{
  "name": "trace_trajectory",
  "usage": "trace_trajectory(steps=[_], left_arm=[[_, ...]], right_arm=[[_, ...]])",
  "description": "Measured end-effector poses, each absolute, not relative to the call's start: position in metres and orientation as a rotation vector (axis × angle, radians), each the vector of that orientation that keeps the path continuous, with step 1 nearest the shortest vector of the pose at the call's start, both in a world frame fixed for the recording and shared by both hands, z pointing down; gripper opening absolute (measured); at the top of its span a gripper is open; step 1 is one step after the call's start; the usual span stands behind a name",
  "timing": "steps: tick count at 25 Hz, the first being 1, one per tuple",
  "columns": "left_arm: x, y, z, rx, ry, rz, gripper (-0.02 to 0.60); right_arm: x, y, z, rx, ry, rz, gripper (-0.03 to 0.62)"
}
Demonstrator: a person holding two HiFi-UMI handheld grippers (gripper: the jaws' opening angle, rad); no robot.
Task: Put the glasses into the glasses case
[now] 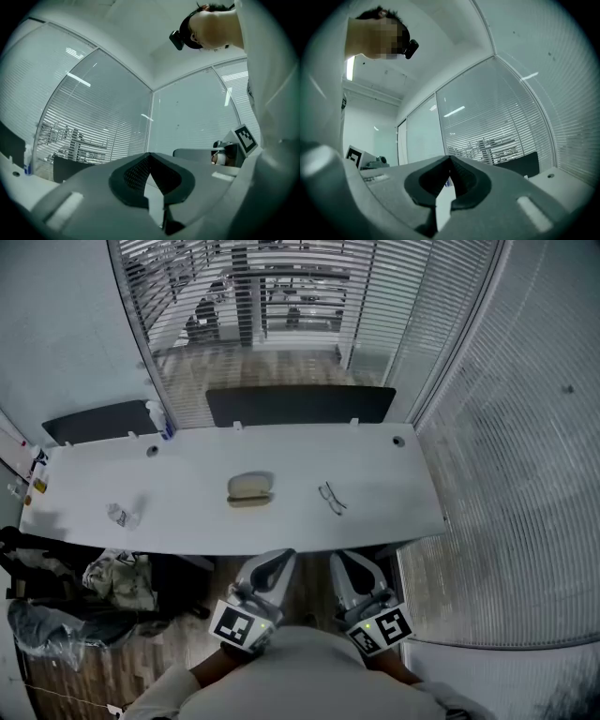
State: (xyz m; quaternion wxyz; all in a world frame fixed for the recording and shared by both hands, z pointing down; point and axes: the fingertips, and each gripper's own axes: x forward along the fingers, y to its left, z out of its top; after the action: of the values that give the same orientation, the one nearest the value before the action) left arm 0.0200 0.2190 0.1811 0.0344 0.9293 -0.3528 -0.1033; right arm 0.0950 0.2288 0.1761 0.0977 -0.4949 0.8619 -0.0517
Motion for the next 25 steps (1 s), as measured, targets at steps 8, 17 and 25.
trace_trajectory(steps=[8,17,25], left_arm=[[0.032,0.224,0.182,2.853,-1.085,-0.303,0.003],[0.066,0.238,0.191,2.846,-1.128,-0.248,0.003],[0.070,0.235,0.193,2.824,-1.181,-0.240,0.003]], right_arm=[[0.108,0.235,0.176,-1.475,2.547,-0.141,0.002],[0.146,0.247,0.188,-1.472,2.547,-0.202,0.002],[0.154,0.243,0.194,-1.432,2.562,-0.238,0.002]])
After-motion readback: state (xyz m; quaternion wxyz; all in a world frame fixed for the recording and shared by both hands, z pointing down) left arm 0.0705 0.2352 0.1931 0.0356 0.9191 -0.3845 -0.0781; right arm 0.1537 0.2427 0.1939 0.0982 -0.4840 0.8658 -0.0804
